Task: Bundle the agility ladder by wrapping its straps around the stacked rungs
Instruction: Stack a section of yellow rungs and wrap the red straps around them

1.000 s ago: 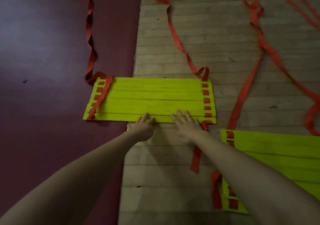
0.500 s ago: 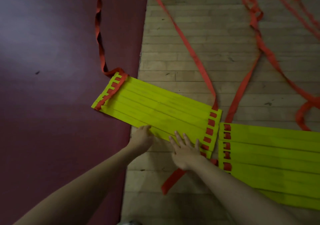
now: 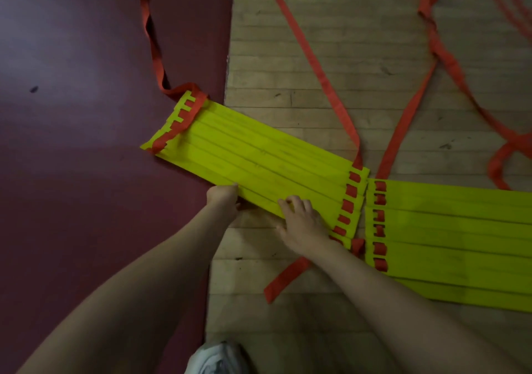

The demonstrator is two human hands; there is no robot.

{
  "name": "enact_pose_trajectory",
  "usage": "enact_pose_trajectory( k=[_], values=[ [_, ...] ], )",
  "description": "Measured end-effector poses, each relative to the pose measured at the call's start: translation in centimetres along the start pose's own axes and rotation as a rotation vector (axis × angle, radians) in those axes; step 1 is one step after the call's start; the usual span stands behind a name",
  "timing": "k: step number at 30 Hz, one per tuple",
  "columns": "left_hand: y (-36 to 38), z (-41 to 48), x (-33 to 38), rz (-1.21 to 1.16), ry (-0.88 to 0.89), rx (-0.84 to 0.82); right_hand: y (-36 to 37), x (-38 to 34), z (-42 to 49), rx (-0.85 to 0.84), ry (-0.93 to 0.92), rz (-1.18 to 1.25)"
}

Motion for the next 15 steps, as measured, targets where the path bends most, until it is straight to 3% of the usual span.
enact_pose_trajectory(
  k=[6,10,15],
  values=[
    [0.1,-1.8,-0.4,-0.071,0.091,0.006,-1.6,1.3,-0.4,-0.115,-0.111,-0.138],
    [1.0,-3.0,-1.8,-0.265,0.044,-0.100,-2.7,2.5,-1.6,-0.152,-0.158,-0.296],
    [0.9,-4.3,-2.3,-0.430,-0.034,-0.140,-3.5,3.2,-1.4,-0.055,-0.175,-0.148]
  ],
)
Point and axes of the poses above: each hand's wrist, its own z-axis towards the middle knuckle, its own y-axis out of the palm, x = y × z, the point moved 6 cm from there along z, towards the middle knuckle
